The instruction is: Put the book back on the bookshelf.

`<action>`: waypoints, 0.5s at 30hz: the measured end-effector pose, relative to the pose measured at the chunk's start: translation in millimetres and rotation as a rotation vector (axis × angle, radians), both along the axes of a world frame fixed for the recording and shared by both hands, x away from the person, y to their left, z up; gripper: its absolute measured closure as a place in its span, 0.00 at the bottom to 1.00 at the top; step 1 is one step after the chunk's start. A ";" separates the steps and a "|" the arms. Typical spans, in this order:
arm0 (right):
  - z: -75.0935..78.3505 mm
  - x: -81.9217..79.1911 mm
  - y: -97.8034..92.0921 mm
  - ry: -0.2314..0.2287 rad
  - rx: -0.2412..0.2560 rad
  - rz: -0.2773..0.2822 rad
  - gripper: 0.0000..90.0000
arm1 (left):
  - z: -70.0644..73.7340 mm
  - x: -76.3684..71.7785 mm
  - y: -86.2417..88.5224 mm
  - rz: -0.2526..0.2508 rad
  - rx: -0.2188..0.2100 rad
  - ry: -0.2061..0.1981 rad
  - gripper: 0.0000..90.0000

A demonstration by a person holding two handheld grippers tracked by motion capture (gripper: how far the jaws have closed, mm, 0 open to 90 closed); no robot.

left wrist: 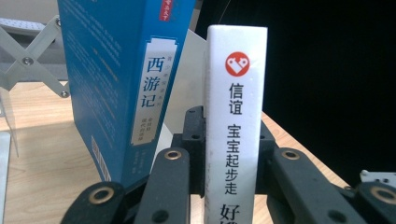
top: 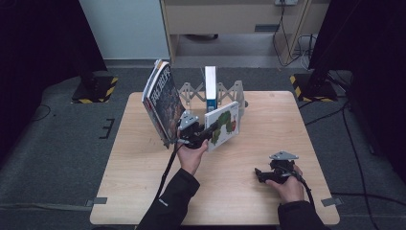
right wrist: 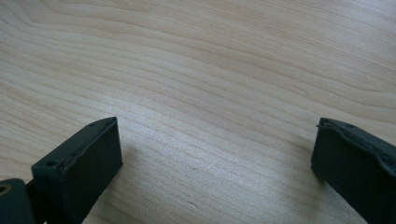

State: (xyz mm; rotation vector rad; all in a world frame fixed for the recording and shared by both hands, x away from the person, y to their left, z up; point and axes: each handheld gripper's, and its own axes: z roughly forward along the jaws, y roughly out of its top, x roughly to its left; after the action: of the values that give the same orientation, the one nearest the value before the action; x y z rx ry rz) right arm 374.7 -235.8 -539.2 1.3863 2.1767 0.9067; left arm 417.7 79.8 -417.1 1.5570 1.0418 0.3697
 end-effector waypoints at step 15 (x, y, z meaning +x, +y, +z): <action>0.0 0.0 0.1 0.000 0.000 -0.001 0.02 | -16.9 14.6 -26.1 0.053 0.040 -0.029 0.83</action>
State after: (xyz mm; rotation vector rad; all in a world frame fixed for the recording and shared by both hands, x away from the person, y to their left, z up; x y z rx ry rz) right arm 374.7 -235.7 -539.2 1.3875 2.1763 0.9066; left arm 432.2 53.7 -434.1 1.5573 1.0603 0.4508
